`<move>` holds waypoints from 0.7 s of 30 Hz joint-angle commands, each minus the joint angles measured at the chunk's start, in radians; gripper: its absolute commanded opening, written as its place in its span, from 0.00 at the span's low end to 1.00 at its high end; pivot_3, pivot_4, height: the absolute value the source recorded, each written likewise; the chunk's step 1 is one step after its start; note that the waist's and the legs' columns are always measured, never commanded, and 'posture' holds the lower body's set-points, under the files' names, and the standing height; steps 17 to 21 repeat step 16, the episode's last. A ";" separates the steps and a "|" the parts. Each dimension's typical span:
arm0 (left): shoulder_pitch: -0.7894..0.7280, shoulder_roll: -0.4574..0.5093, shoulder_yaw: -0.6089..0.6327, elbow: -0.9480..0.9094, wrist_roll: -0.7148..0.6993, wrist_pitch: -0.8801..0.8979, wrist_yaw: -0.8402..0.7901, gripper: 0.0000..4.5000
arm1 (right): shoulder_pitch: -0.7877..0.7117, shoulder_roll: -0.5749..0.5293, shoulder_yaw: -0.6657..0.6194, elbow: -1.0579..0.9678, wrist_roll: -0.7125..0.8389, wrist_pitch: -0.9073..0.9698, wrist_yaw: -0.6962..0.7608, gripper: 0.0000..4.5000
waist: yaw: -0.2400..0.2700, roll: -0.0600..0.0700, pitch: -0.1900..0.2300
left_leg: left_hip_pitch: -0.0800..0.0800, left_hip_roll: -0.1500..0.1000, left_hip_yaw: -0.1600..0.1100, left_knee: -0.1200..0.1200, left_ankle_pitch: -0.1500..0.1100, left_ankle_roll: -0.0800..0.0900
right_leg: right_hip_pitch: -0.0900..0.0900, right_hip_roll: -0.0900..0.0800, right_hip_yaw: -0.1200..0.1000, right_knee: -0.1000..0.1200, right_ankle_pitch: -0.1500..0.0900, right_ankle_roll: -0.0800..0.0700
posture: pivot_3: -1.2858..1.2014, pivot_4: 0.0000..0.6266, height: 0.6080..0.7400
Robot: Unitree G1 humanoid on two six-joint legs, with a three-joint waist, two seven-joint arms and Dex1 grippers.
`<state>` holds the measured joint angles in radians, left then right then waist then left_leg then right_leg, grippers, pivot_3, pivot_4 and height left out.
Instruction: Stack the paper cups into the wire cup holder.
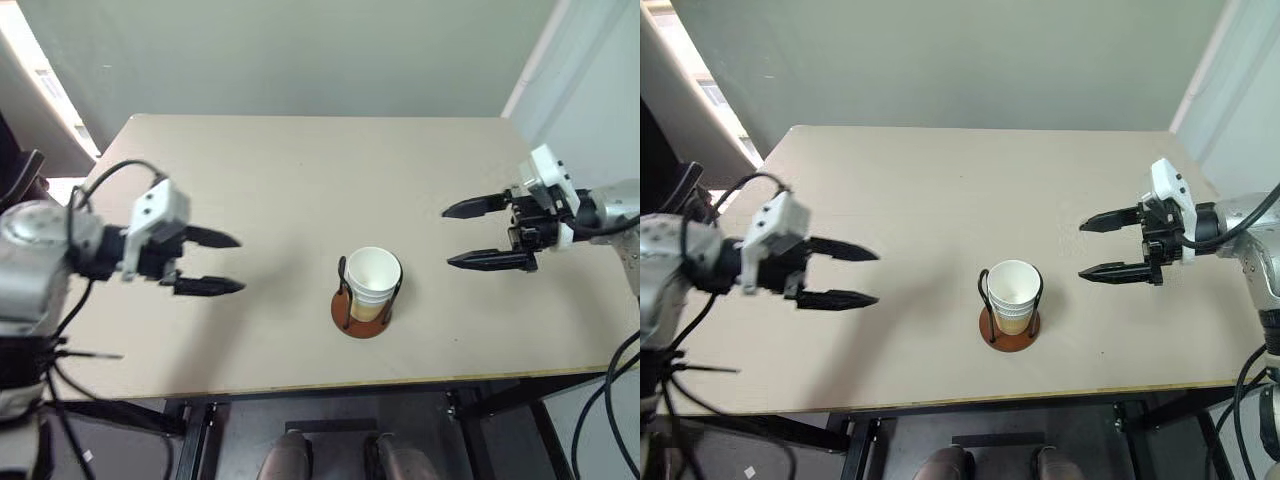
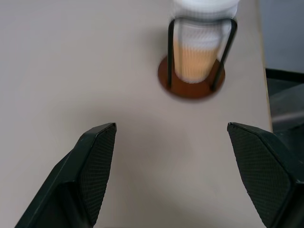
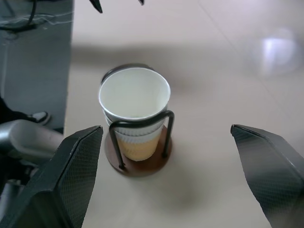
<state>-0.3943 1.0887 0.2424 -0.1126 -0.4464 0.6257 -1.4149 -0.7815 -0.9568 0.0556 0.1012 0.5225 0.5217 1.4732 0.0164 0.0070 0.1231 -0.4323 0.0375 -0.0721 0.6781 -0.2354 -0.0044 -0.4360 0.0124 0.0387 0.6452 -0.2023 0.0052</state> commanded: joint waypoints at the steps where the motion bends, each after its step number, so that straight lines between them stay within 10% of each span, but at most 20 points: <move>1: 0.045 0.018 0.112 -0.086 -0.058 0.035 0.049 0.89 | -0.042 0.000 -0.026 0.020 0.000 -0.004 0.021 1.00 | 0.004 0.000 0.000 | 0.000 0.000 0.000 0.000 0.000 0.000 | 0.000 0.000 0.000 0.001 0.000 -0.001 | 0.52 0.24 1.00; 21: 0.033 0.003 0.085 -0.061 -0.086 0.008 0.163 0.89 | -0.092 0.079 -0.005 0.066 -0.026 0.007 0.019 1.00 | -0.013 0.000 0.000 | 0.013 0.001 -0.001 -0.016 0.004 -0.006 | 0.001 0.001 0.001 0.002 0.004 -0.014 | 0.52 0.24 1.00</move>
